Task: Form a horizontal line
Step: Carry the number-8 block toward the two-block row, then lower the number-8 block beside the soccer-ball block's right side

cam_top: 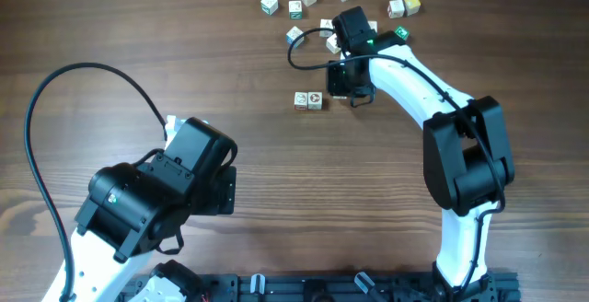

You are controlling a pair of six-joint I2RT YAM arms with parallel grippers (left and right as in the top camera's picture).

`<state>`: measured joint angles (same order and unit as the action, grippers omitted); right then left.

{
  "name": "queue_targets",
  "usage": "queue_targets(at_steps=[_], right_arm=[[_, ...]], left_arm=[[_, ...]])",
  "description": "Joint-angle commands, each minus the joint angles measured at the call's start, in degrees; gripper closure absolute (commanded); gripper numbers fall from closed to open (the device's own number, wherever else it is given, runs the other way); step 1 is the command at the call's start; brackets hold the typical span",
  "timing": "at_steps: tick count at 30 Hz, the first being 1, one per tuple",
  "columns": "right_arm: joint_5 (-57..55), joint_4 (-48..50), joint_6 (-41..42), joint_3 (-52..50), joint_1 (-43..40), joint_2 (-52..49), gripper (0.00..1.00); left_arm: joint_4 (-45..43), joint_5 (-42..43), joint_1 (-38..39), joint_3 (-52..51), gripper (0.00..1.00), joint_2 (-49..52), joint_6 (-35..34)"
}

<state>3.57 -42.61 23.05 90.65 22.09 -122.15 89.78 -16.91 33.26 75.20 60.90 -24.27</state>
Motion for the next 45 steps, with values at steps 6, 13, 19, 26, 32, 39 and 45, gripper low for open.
queue_targets(at_steps=[6, 13, 19, 26, 32, 39, 45], right_arm=[[-2.5, 1.5, 1.2, -1.1, -0.1, -1.1, 0.73], [-2.4, 2.3, 1.2, -1.1, -0.1, -1.1, 0.65], [-2.4, 2.3, 1.2, -1.1, -0.1, -1.1, 0.6], [-2.5, 3.0, 1.1, -1.1, -0.1, -1.1, 0.59], [-2.5, 7.0, 1.0, -1.0, -0.1, -1.1, 0.6], [-2.5, 10.9, 1.2, -1.0, -0.1, -1.1, 0.82], [-2.5, 11.8, 1.2, -1.1, -0.1, -1.1, 0.89]], left_arm=[[-0.1, -0.9, -0.2, -0.3, 0.0, 0.0, 0.1], [-0.2, -0.9, -0.2, -0.3, 0.0, 0.0, 0.1], [-0.1, -0.9, -0.2, -0.3, 0.0, 0.0, 0.1], [-0.2, -0.9, -0.2, -0.3, 0.0, 0.0, 0.1], [-0.2, -0.9, -0.2, -0.3, 0.0, 0.0, 0.1], [-0.1, -0.9, -0.2, -0.3, 0.0, 0.0, 0.1], [-0.1, -0.9, -0.2, -0.3, 0.0, 0.0, 0.1]])
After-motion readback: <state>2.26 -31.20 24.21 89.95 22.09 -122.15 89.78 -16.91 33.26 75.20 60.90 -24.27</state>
